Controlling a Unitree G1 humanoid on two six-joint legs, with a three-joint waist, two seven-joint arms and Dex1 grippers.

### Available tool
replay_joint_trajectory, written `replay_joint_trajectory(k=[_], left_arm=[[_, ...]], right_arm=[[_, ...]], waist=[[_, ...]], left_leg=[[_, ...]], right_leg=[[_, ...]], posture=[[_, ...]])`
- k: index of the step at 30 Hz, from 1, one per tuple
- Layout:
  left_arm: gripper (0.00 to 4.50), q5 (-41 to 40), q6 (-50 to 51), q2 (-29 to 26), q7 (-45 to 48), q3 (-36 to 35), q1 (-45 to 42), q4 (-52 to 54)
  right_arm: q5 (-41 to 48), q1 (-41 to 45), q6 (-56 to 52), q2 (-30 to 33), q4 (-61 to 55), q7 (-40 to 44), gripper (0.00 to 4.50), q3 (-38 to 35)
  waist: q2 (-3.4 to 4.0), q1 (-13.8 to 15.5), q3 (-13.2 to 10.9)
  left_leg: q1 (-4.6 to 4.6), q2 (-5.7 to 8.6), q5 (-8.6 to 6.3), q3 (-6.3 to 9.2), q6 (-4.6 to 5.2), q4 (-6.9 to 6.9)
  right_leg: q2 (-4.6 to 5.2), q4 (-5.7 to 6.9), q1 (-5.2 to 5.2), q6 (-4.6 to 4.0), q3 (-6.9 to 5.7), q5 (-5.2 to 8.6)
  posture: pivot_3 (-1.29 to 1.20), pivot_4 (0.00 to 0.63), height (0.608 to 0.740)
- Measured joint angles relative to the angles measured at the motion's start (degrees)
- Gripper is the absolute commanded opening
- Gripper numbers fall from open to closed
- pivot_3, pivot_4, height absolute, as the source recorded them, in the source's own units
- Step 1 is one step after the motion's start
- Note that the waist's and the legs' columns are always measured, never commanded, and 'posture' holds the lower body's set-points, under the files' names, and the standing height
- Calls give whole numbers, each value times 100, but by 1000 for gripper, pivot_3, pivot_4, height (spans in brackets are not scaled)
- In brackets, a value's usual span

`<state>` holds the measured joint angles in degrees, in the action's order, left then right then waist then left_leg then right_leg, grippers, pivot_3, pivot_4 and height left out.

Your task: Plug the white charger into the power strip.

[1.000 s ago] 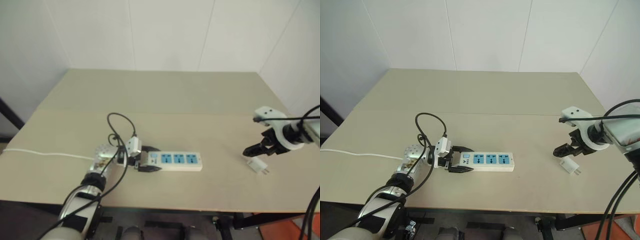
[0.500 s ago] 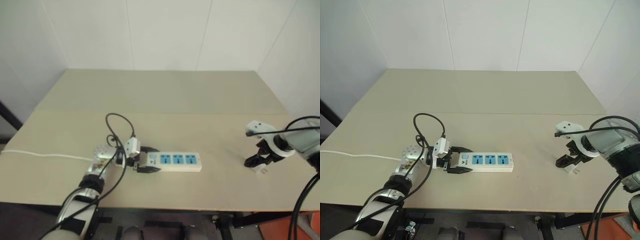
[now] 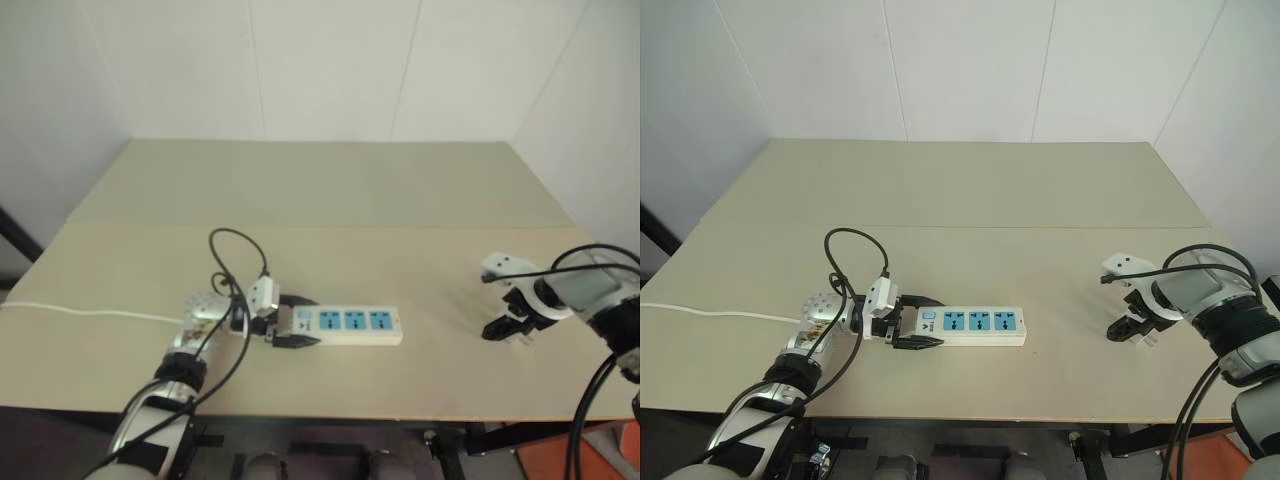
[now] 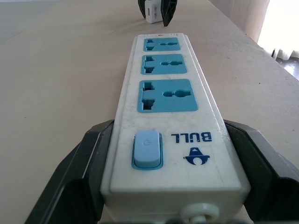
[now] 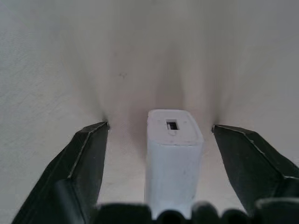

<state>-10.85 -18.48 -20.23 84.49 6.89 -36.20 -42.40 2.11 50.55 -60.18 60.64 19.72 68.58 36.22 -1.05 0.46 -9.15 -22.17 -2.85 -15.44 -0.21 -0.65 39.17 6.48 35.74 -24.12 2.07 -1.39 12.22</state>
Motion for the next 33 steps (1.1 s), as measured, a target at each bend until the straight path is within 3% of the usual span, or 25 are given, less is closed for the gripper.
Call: replay_joint_trajectory(k=[6,14,16,20,24,29,33], left_arm=[[3286,0,16,-3,-14,8,12,26],[3286,0,33,-12,-19,17,15,45],[3286,-4,48,-41,-19,15,19,47],[3286,-3,100,-60,-22,20,14,44],[3286,-3,115,-20,-20,81,-20,48],[3286,-2,128,-46,9,104,-72,-13],[3286,-2,137,-51,33,122,-130,-90]], right_arm=[[-120,-68,46,-71,-30,61,1196,-133],[-196,-392,49,23,-509,77,1156,-410],[-52,-512,112,-131,-635,-163,1156,-930],[679,-733,652,-892,-1321,-766,1156,-2702],[1295,-1131,950,-1867,-2174,-1456,1156,-3928],[2212,-1635,1368,-2970,-2753,-1659,1156,-4598],[2422,-2088,2285,-3705,-2957,-1570,1156,-4465]], waist=[[0,0,0],[0,3,1],[1,1,1],[2,-11,2],[-5,21,7],[-4,18,7],[-4,8,7]], left_leg=[[1,0,0,0,0,0],[2,0,0,0,0,0],[4,0,1,-3,-1,1],[14,0,2,-1,-2,-3],[8,-1,1,3,-2,-1],[10,0,2,4,-2,0],[15,0,2,2,-2,0]], right_leg=[[0,1,2,0,0,0],[0,1,2,0,1,0],[0,3,1,0,4,0],[-4,13,6,1,6,0],[-4,10,15,3,2,0],[-4,10,12,4,5,-1],[-5,11,15,4,9,-1]], posture=[[0,150,740],[0,150,740],[0,150,740],[0,150,740],[0,150,740],[0,150,740],[0,150,740]])
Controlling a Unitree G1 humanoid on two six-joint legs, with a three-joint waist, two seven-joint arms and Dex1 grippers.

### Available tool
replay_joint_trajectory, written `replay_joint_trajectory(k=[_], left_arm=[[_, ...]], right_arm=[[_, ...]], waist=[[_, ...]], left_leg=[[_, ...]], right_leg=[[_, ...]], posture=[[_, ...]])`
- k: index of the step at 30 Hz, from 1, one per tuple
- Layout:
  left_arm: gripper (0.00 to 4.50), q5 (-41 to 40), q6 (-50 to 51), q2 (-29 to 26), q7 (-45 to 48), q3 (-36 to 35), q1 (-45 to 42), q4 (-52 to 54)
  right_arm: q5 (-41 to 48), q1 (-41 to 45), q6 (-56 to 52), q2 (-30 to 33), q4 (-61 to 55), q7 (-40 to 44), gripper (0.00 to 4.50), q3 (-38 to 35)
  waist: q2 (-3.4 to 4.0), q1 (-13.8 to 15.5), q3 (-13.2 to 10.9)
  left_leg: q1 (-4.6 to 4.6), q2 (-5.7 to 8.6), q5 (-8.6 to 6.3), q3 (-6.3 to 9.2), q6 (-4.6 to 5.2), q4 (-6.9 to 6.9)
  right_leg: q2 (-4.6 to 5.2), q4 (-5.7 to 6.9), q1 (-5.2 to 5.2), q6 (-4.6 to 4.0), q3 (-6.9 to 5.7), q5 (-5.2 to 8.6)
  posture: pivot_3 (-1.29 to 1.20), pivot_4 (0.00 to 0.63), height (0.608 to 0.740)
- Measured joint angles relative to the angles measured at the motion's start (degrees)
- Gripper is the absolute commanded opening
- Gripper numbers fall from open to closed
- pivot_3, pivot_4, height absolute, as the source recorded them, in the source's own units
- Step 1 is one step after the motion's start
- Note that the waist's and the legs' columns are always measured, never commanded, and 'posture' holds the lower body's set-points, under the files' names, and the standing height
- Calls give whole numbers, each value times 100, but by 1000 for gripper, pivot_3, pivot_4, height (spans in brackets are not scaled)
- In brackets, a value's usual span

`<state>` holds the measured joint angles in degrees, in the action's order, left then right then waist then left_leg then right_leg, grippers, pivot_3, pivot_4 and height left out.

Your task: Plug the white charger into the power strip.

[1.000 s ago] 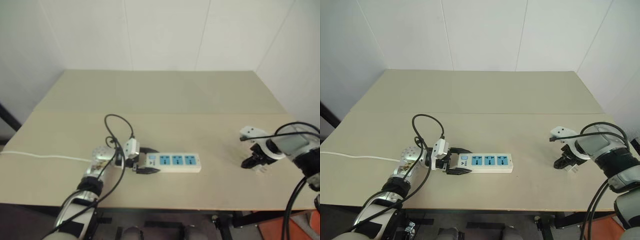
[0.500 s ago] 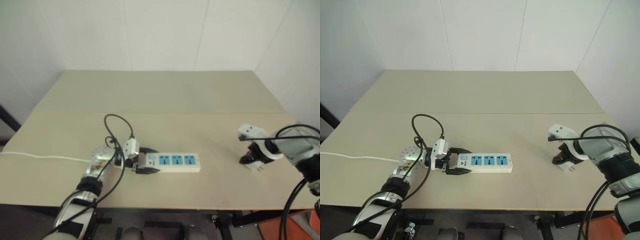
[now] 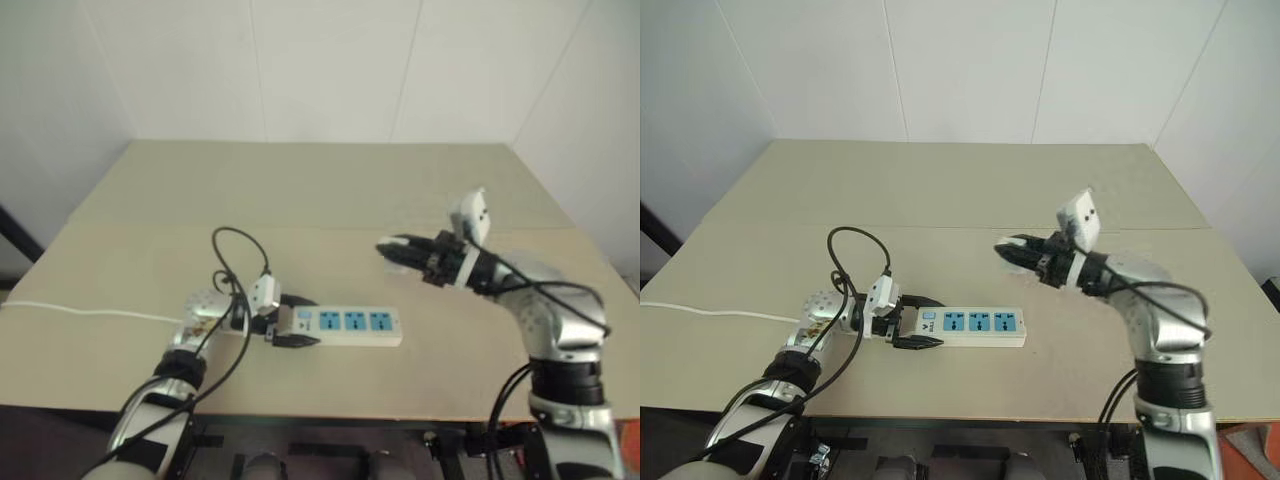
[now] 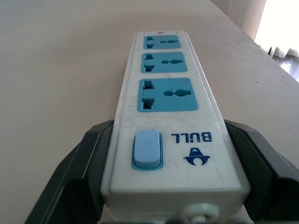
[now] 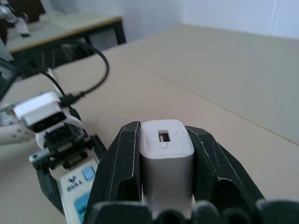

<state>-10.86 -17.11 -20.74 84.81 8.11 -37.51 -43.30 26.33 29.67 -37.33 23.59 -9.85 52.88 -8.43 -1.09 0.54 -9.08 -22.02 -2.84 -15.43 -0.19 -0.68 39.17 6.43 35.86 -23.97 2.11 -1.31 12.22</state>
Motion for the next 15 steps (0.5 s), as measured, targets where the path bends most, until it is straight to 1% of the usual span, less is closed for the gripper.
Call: replay_joint_trajectory(k=[2,4,7,15], left_arm=[[3286,0,11,-7,26,1,-14,-8],[3286,2,36,-12,40,18,-37,-21],[3286,2,63,-25,63,26,-45,-19],[3286,2,84,-46,87,31,-42,9]], right_arm=[[176,-194,490,-396,28,211,1156,126],[357,-198,750,-582,174,504,1156,290],[410,-121,1122,-697,517,800,1156,485],[121,19,2053,-858,1488,1406,1156,1177]], waist=[[0,-3,0],[0,-4,0],[0,-6,0],[1,-22,0]], left_leg=[[0,0,0,1,0,0],[-1,0,0,1,0,0],[1,0,0,1,0,0],[1,0,0,1,0,-3]], right_leg=[[0,1,-2,0,1,0],[0,3,0,0,0,0],[-1,4,1,0,0,0],[-2,8,0,0,0,0]], posture=[[0,150,740],[0,150,740],[0,150,740],[0,150,740]])
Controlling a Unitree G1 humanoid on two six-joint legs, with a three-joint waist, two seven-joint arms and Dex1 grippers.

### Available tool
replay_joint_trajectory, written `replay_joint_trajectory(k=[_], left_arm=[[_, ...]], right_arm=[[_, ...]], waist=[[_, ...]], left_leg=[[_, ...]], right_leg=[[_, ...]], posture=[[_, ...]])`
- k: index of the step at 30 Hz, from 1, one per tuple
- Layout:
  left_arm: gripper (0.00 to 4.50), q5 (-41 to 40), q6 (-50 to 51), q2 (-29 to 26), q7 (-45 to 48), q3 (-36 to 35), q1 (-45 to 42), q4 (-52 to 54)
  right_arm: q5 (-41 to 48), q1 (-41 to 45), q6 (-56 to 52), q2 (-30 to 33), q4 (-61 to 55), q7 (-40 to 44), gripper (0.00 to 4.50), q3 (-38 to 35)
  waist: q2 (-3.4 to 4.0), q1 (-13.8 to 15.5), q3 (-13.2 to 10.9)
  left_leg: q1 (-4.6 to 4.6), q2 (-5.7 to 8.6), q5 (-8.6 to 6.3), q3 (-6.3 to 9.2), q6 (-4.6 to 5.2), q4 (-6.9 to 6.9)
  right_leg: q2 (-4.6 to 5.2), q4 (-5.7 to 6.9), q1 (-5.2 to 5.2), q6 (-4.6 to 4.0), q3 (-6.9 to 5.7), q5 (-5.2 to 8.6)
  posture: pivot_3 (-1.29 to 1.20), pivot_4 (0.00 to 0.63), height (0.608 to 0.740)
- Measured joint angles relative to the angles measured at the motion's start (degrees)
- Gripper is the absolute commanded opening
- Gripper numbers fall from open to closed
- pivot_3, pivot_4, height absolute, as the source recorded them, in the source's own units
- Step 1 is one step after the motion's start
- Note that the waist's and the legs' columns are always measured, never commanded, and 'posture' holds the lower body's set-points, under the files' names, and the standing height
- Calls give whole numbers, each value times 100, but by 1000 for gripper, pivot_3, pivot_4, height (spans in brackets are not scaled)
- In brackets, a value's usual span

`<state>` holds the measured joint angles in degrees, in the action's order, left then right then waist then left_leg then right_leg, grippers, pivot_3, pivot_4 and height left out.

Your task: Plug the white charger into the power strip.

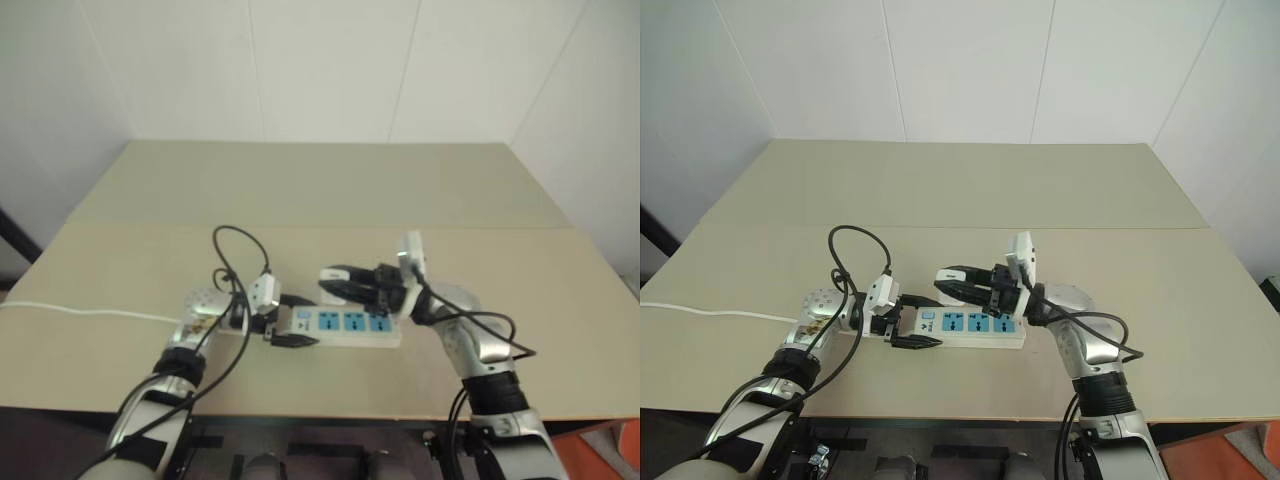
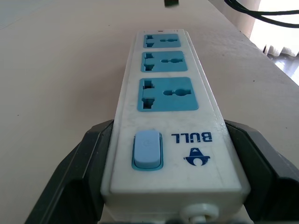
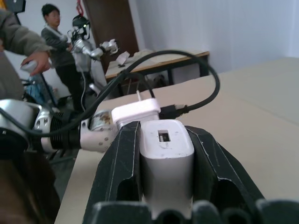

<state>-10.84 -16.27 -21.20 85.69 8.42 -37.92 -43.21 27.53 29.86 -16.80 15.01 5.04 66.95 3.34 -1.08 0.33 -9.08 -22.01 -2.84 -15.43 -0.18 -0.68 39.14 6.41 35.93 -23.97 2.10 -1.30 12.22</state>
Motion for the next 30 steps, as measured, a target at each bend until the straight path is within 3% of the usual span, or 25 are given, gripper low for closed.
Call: replay_joint_trajectory(k=[14,30], left_arm=[[3286,-5,172,-142,-1,19,278,514],[3286,-5,282,-166,-27,28,392,731]], right_arm=[[-441,92,1268,-113,948,383,1156,287],[-663,13,1449,-136,1056,404,1156,542]], waist=[[0,-72,0],[0,-79,0]], left_leg=[[2,-1,0,0,0,-2],[1,-1,0,0,-1,-3]], right_leg=[[-1,5,-1,0,2,0],[-1,5,-1,1,3,0]], posture=[[0,150,740],[0,150,740]])
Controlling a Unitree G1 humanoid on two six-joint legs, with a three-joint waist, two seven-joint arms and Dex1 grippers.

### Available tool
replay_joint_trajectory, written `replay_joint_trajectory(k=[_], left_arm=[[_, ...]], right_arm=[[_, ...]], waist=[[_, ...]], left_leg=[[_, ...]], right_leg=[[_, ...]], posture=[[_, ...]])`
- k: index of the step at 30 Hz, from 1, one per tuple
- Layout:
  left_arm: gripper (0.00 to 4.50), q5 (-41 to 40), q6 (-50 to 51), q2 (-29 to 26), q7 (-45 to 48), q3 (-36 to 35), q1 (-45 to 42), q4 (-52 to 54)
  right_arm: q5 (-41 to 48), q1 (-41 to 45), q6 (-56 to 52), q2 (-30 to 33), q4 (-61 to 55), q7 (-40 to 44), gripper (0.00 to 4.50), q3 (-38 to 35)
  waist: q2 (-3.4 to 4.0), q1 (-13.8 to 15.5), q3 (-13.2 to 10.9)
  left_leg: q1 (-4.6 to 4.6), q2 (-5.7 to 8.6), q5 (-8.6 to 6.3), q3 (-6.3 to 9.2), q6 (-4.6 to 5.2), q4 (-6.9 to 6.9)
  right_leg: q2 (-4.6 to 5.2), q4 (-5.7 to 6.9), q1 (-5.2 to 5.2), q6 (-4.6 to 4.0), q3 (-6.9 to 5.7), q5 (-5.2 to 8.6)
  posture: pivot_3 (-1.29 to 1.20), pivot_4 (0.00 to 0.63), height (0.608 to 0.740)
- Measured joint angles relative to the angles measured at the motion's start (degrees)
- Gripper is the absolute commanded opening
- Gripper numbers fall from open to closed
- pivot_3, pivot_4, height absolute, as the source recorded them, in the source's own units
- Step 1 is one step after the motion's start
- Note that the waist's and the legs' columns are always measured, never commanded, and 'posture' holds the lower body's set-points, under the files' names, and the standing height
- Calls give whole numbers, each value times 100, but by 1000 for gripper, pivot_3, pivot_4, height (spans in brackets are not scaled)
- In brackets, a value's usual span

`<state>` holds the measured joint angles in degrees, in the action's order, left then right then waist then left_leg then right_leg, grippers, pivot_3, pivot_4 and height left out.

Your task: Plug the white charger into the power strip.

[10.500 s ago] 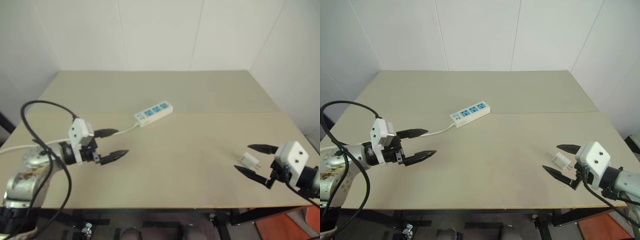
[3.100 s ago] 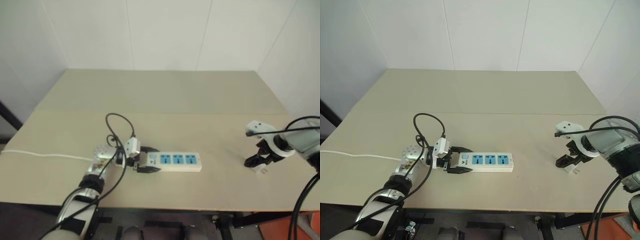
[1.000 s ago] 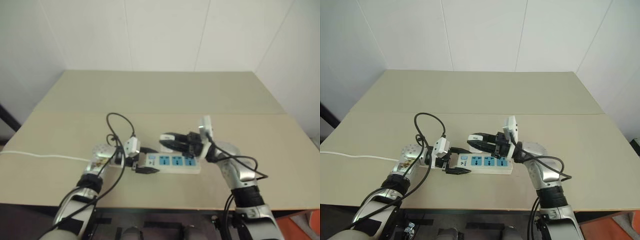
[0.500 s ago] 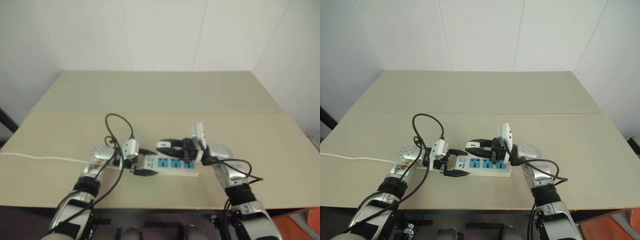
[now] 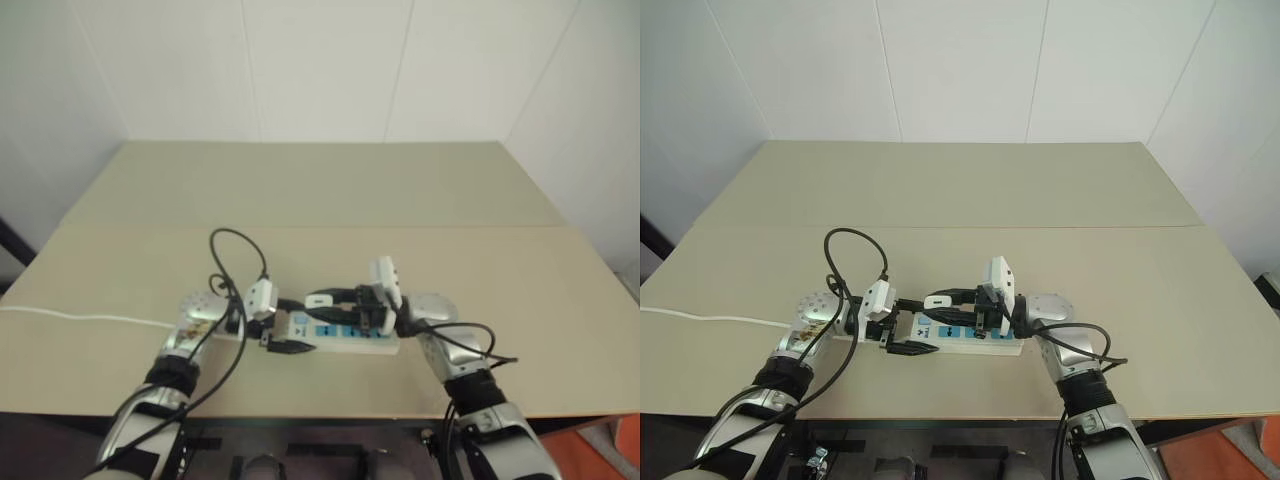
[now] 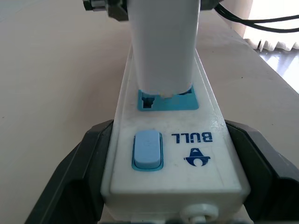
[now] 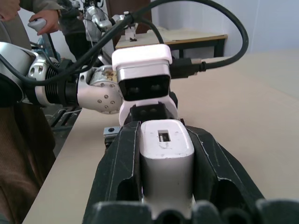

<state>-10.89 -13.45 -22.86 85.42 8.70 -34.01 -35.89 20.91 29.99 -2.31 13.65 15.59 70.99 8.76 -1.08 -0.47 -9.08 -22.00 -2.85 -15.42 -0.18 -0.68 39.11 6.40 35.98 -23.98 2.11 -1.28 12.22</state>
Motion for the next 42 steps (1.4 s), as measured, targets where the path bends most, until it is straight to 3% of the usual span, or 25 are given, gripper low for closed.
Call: replay_joint_trajectory(k=[42], left_arm=[[3286,0,5,-11,-23,17,9,12]], right_arm=[[-218,2,420,24,179,-327,1156,17]], waist=[[1,-2,1]], left_leg=[[4,0,0,0,0,0]], right_leg=[[0,-2,2,0,2,0]], posture=[[0,150,740]])
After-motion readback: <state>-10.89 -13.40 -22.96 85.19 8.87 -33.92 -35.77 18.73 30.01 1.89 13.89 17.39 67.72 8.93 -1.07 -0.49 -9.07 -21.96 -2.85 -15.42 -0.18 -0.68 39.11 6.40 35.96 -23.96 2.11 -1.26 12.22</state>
